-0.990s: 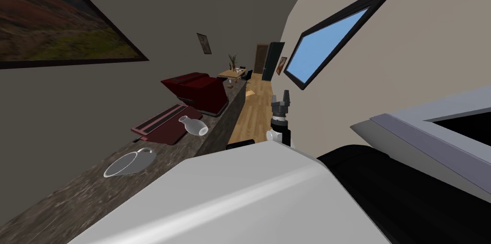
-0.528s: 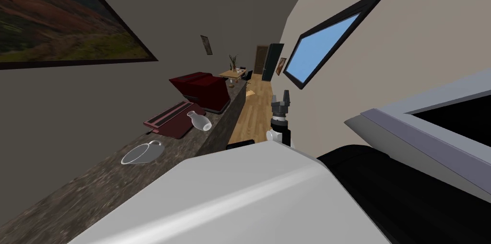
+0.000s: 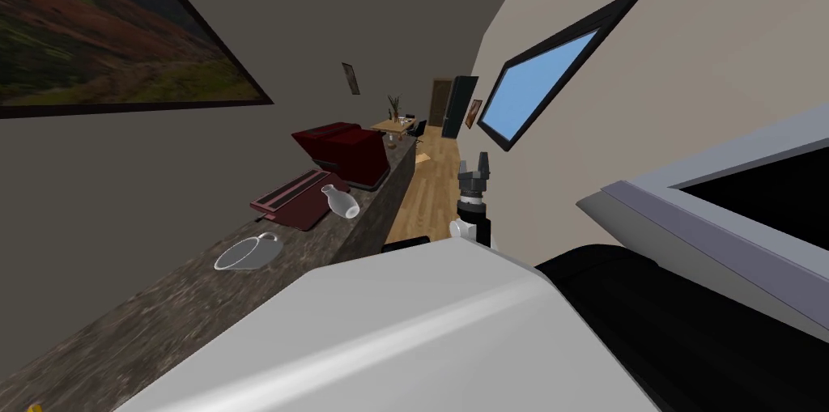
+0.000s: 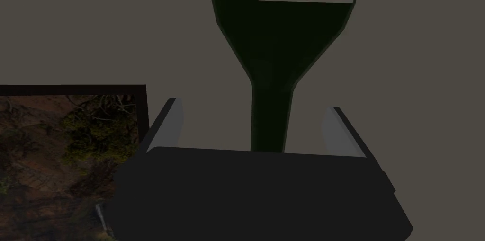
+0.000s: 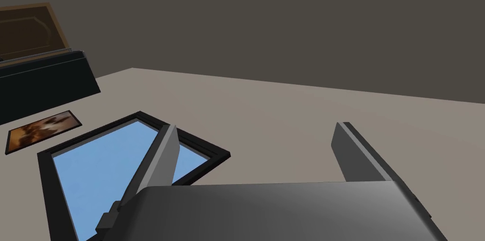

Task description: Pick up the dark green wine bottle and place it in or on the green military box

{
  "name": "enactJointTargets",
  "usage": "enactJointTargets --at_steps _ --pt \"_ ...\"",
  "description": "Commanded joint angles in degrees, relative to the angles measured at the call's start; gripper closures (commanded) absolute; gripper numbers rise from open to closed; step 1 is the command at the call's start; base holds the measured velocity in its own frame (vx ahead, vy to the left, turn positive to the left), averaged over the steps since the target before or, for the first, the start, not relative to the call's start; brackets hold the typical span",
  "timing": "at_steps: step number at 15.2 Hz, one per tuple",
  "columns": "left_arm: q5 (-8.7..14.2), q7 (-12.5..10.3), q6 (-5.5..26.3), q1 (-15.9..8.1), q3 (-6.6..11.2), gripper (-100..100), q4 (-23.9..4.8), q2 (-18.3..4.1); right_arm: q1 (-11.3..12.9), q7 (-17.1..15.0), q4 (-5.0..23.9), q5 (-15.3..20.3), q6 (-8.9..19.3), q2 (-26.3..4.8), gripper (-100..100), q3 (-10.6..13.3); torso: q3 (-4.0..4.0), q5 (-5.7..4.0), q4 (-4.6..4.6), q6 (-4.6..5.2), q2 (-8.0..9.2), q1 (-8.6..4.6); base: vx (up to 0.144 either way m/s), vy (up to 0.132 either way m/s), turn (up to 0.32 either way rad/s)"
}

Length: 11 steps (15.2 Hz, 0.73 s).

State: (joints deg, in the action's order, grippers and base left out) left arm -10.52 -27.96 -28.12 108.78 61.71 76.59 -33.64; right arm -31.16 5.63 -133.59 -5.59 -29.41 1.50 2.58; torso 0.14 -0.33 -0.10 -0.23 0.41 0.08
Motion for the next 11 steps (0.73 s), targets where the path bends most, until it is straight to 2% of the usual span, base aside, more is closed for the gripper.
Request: enactJointTargets --at_steps 1,8,9,11 --pt "0.5 -1.6 -0.3 2.2 0.96 -100 0.9 -0.2 0.0 0.0 0.0 0.0 0.0 0.0 0 0.0 0.00 0.00 0.00 0.00 0.00 0.00 -0.009 0.013 0.034" --pt "1.8 -5.8 -1.0 8.5 3.70 -100 3.0 -1.2 0.0 0.0 0.0 0.0 0.0 0.0 0 0.0 -0.01 0.00 -0.01 0.00 -0.01 0.03 -0.011 0.017 0.024" --pt "1.5 -5.0 -0.8 7.4 3.22 -100 2.8 -1.0 0.0 0.0 0.0 0.0 0.0 0.0 0 0.0 -0.01 0.00 -0.01 0.00 -0.01 0.02 -0.008 0.010 0.006" --pt "1.6 -5.3 -0.8 7.6 3.33 -100 3.0 -1.0 0.0 0.0 0.0 0.0 0.0 0.0 0 0.0 0.00 0.02 0.00 0.00 -0.01 0.01 0.000 0.000 0.000"
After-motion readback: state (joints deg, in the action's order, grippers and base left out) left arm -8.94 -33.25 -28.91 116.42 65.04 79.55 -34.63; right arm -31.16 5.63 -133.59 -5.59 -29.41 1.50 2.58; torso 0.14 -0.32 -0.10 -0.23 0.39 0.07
